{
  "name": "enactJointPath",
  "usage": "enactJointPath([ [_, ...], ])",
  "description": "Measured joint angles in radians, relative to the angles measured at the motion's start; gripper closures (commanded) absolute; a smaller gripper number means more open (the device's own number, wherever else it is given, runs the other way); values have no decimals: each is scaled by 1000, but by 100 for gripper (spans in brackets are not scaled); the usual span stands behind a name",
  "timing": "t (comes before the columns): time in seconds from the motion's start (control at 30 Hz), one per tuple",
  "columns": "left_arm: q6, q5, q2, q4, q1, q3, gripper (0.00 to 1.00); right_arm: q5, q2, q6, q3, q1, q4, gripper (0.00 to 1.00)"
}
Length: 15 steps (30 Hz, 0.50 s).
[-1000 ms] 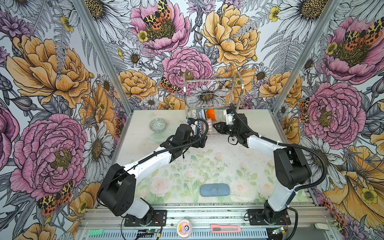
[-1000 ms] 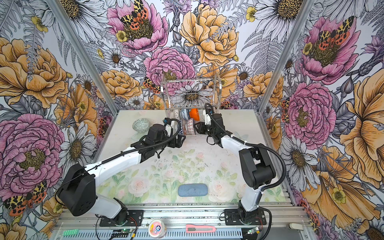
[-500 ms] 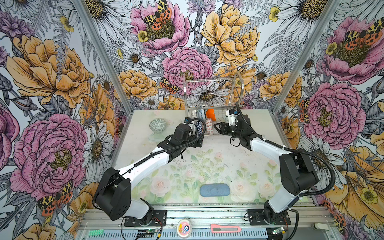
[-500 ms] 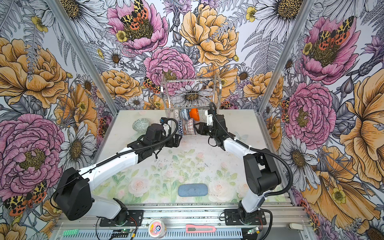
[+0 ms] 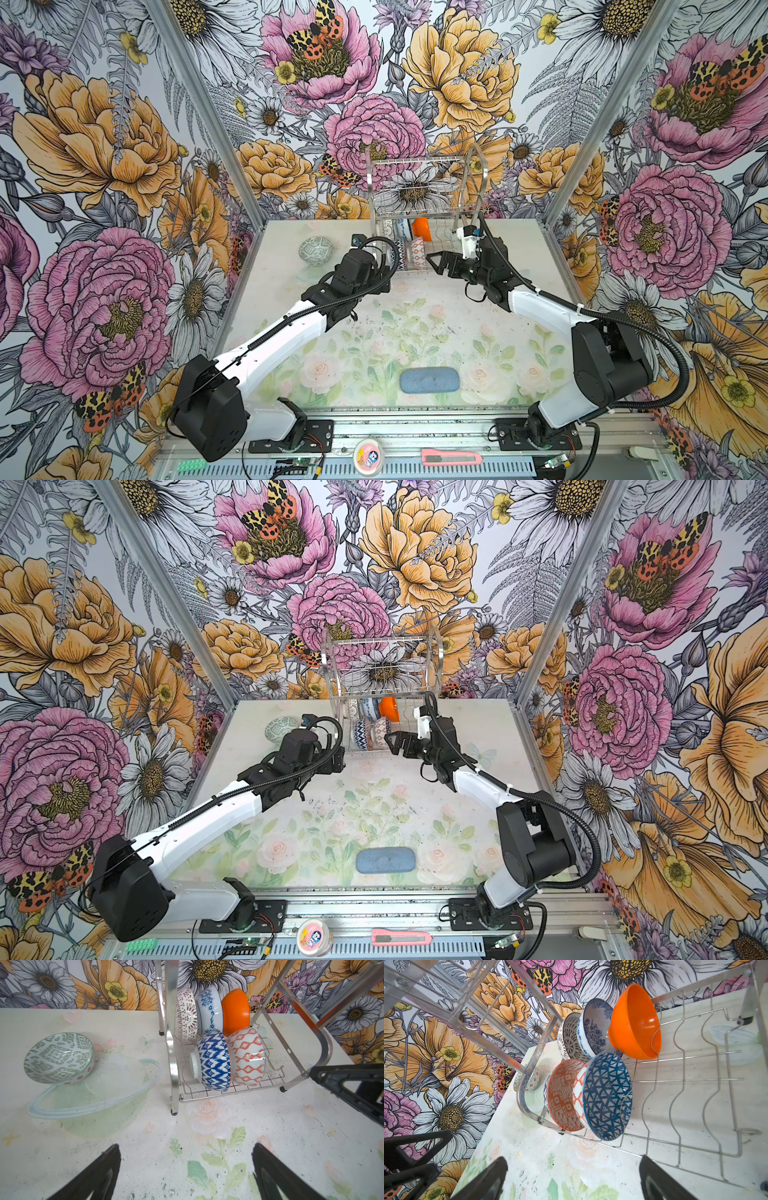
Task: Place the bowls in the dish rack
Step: 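Move the left gripper to the green-patterned bowl while the right withdraws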
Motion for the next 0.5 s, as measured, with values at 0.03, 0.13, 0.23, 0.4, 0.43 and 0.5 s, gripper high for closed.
enactJointPath([
  [0.03, -1, -8, -9, -5, 12, -2, 1, 4, -8, -3, -4, 0, -1, 1],
  [0.13, -18, -23, -33, -11, 69, -19, 1, 22, -29, -13, -14, 0, -5, 1],
  [0.23, -42, -28, -45, -24, 138, -38, 1, 53, -54, -11, -23, 0, -16, 1],
  [0.4, -76, -43, -45, -47, 238, -41, 1, 74, -103, 35, -62, -3, -14, 1],
  [0.43, -88, -39, -42, -49, 262, -41, 1, 71, -109, 47, -68, -8, -13, 0],
  [0.5, -110, -15, -29, -48, 327, -41, 1, 52, -113, 63, -72, -18, -13, 0],
])
